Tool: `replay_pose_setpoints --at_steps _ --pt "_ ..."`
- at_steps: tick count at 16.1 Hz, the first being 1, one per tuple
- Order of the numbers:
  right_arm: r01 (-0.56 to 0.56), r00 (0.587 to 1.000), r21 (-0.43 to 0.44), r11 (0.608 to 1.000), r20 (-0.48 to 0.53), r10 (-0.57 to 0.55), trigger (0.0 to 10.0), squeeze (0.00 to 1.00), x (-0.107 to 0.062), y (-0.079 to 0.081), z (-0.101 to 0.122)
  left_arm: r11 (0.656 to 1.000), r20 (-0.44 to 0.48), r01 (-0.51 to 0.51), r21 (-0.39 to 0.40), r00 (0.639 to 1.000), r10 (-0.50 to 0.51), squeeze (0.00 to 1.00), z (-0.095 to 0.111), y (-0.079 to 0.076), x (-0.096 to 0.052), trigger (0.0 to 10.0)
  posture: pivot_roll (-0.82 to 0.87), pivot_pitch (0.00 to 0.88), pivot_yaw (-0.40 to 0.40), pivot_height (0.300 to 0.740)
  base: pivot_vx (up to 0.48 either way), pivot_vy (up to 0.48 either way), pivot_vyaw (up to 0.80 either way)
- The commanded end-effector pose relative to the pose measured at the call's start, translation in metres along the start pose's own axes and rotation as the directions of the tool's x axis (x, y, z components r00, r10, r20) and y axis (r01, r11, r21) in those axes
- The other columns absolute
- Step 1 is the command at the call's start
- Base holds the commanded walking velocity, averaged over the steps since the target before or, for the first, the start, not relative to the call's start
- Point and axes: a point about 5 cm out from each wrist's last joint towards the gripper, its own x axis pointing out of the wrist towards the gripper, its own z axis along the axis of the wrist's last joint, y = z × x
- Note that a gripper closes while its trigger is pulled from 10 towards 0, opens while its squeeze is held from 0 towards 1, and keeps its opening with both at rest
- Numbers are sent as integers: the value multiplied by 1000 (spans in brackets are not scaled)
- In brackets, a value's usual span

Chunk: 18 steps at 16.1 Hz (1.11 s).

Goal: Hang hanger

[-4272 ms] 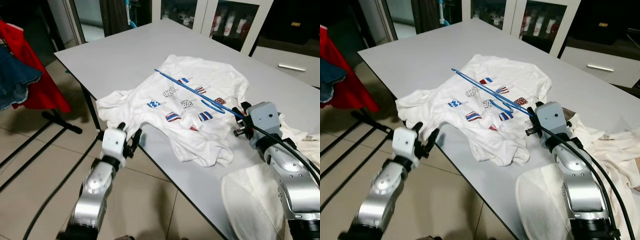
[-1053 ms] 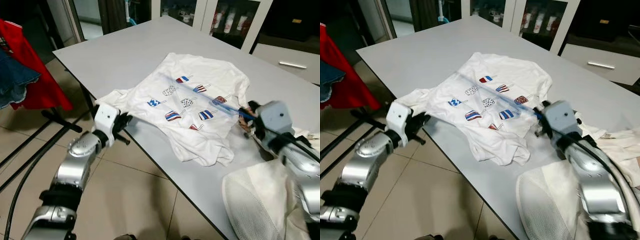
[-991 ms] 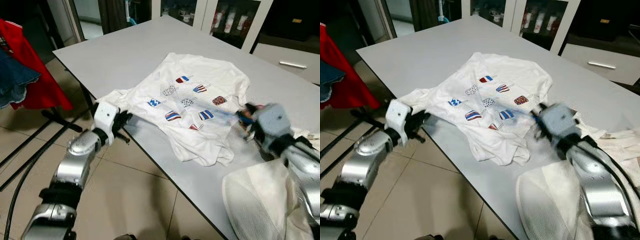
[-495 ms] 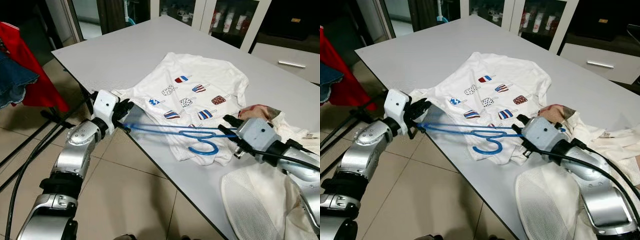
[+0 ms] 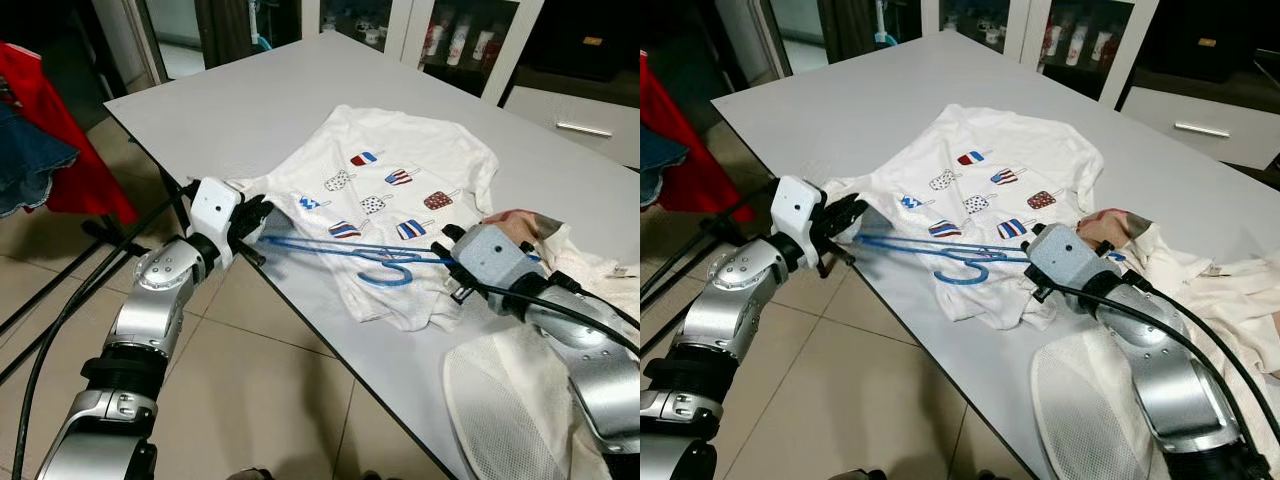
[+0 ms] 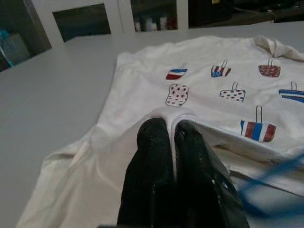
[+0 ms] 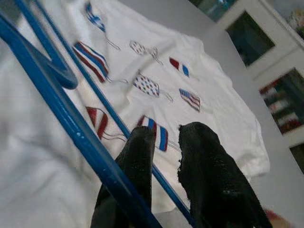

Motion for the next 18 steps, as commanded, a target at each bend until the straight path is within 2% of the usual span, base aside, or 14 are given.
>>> replay_pose_setpoints --at_steps 1,6,10,14,16,18 --pt "14 999 -10 1000 -31 -14 10000 0 2 0 -2 1000 -4 23 2 1000 -23 0 -1 -5 0 0 55 129 7 740 0 0 0" --pt "86 993 -3 996 -80 -86 10000 0 6 -6 -4 999 2 47 17 999 -47 0 3 -8 1 0 55 123 13 740 0 0 0" --pt "88 995 43 995 -40 -86 10000 0 18 8 11 996 8 87 20 996 -87 0 5 -17 5 0 52 118 15 740 0 0 0" --pt "32 999 90 995 11 -33 10000 0 27 24 24 991 22 132 27 991 -132 0 9 -27 9 0 57 113 11 740 0 0 0" --pt "13 1000 111 994 19 -16 10000 0 31 29 27 985 35 167 46 985 -168 0 13 -32 10 0 58 112 9 740 0 0 0" --pt "0 1000 128 992 20 -3 10000 0 35 33 27 966 75 244 87 965 -250 0 21 -40 10 0 56 110 9 740 0 0 0"
